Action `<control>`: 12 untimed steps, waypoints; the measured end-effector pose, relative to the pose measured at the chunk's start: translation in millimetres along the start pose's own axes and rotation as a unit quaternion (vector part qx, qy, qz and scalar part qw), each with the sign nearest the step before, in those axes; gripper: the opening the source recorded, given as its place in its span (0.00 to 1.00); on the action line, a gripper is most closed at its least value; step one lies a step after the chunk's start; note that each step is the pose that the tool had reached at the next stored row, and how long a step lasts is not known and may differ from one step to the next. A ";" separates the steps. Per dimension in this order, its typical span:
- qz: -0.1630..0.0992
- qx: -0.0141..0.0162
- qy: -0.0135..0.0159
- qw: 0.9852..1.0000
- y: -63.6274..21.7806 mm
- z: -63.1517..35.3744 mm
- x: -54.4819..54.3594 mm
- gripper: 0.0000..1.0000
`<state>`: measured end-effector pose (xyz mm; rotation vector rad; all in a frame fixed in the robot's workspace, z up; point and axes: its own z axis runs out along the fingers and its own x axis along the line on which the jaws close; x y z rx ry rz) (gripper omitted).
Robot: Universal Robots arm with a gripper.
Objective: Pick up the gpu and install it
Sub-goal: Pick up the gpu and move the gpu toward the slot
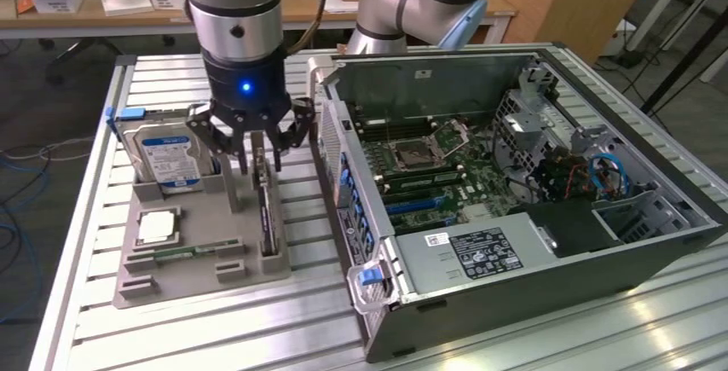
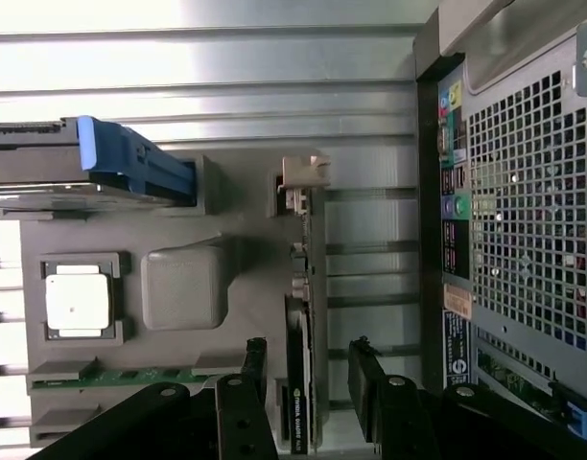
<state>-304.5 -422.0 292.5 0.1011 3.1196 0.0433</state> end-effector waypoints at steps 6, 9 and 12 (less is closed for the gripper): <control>0.000 0.000 0.000 1.000 -6.7 9.6 0.4 0.47; 0.000 0.001 0.000 1.000 -11.9 12.4 0.4 0.47; 0.000 0.003 0.000 1.000 -16.9 15.5 0.5 0.47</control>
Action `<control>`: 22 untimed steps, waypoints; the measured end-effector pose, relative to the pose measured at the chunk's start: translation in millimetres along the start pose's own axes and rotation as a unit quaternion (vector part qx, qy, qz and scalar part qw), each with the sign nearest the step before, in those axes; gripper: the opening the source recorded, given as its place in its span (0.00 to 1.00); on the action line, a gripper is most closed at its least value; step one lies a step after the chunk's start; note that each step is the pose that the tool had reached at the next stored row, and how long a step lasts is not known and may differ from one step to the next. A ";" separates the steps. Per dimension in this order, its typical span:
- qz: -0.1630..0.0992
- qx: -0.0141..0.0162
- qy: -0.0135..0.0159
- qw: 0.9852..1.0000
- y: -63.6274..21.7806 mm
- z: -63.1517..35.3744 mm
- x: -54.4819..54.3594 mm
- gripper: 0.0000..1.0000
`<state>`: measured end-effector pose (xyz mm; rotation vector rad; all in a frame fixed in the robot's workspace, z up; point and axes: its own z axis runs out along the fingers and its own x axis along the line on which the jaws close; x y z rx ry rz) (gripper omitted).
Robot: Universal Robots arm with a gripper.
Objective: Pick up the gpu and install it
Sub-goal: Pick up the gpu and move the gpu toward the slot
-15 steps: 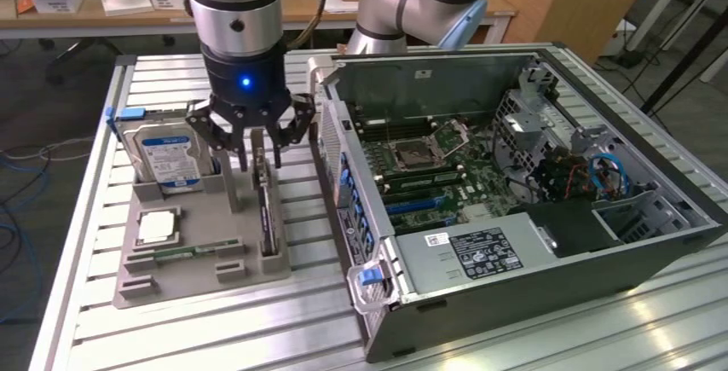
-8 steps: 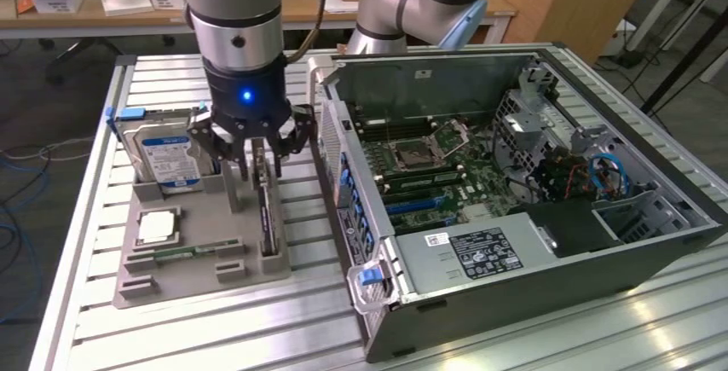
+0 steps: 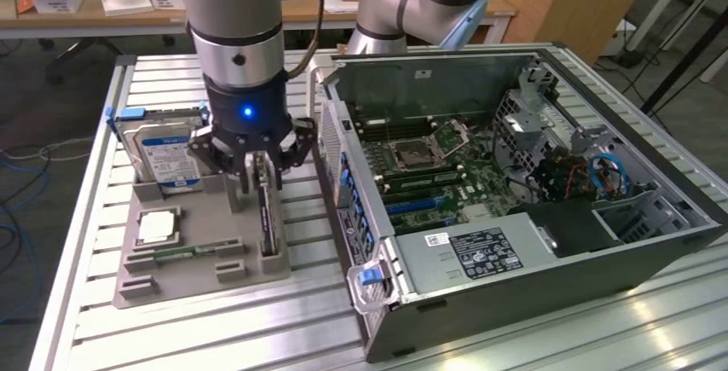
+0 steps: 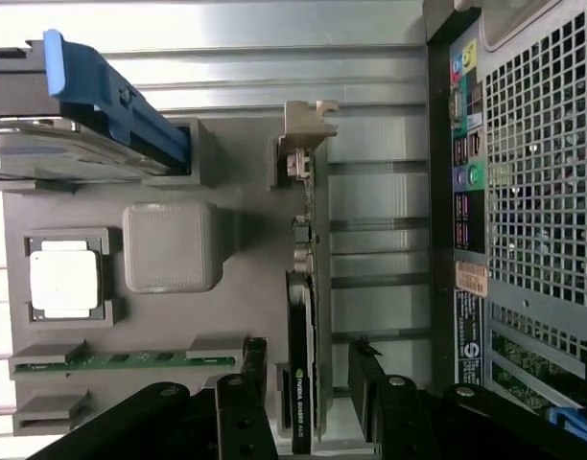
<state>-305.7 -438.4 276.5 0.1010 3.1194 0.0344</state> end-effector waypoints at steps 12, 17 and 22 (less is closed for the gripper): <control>0.000 0.005 0.000 1.000 -4.2 16.9 1.4 0.47; 0.000 0.005 0.000 1.000 -4.4 23.8 1.5 0.47; 0.000 0.006 0.000 1.000 -4.5 32.1 2.0 0.47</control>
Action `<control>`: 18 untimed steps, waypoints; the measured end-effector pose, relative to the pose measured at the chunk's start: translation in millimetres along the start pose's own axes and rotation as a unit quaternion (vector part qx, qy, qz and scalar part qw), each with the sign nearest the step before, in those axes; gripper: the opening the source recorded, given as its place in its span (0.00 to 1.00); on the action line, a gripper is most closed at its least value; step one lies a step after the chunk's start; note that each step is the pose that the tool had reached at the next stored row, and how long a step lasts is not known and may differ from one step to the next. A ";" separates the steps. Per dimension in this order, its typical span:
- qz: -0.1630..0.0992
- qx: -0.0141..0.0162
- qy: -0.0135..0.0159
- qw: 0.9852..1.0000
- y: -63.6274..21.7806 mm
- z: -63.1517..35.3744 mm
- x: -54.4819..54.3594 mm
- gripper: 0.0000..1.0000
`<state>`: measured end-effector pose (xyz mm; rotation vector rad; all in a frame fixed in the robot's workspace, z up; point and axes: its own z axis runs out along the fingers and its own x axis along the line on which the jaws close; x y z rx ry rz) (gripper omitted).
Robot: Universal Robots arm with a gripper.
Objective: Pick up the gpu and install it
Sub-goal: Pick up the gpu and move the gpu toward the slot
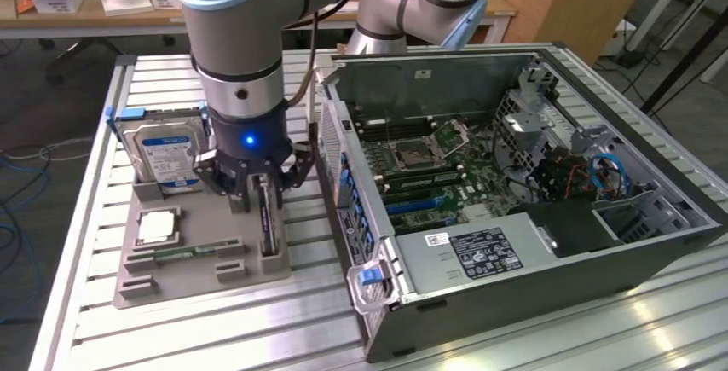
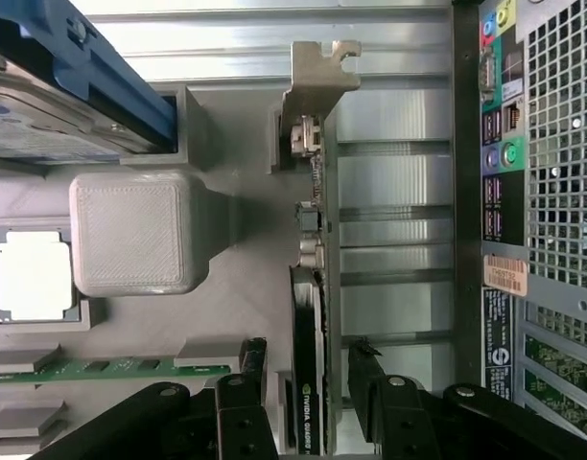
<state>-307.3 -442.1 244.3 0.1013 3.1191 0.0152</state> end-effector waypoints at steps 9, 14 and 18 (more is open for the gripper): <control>0.000 0.002 0.000 1.000 -0.2 7.2 1.2 0.47; 0.000 0.002 0.000 1.000 -0.2 8.8 1.1 0.47; 0.000 0.002 0.000 1.000 -0.2 8.8 1.2 0.47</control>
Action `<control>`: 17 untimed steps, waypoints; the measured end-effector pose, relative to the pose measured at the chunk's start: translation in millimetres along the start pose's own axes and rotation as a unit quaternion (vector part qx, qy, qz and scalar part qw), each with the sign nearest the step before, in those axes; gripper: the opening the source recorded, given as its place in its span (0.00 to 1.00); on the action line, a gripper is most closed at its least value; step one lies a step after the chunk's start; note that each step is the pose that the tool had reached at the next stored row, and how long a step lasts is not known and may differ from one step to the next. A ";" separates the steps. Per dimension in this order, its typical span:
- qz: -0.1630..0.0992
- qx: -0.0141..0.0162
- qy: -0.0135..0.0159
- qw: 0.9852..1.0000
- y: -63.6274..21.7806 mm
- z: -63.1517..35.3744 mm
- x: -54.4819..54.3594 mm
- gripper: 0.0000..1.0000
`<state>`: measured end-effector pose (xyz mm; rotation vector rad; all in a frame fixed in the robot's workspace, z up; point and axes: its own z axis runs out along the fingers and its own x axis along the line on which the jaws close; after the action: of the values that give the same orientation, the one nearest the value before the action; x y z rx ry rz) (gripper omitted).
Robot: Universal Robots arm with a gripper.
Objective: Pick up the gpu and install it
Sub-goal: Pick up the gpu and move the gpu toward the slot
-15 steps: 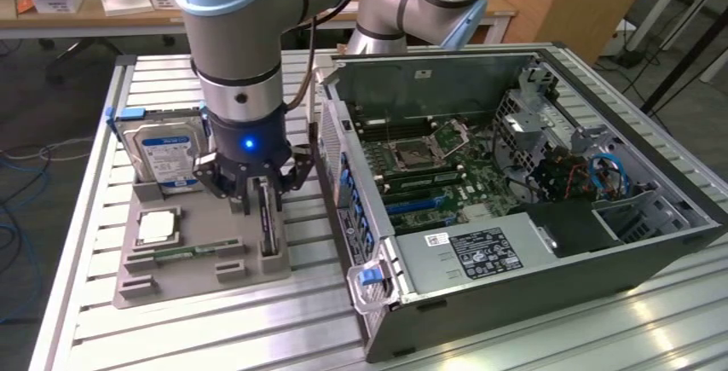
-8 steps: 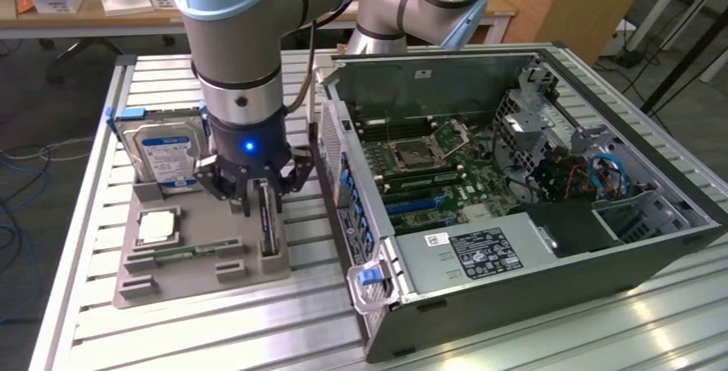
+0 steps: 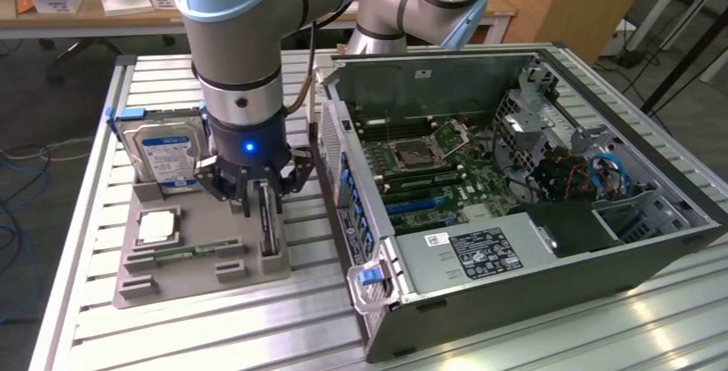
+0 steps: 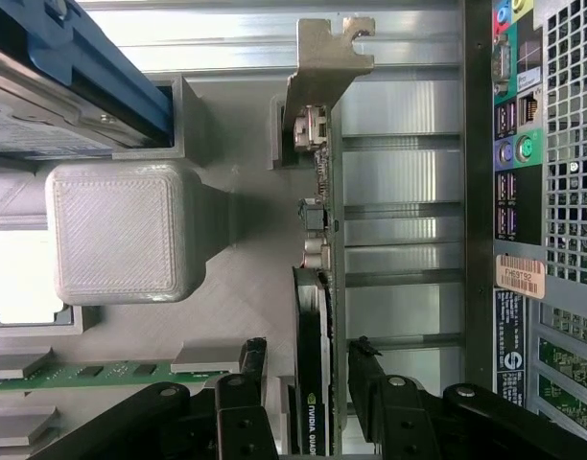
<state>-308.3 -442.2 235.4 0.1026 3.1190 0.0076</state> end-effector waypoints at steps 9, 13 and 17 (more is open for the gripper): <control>0.000 0.000 0.000 1.000 0.0 0.2 0.0 0.39; 0.000 0.000 0.000 1.000 0.0 0.2 0.0 0.39; 0.000 0.000 0.000 1.000 0.0 0.6 0.0 0.39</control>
<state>-308.3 -442.2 234.8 0.1026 3.1190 0.0076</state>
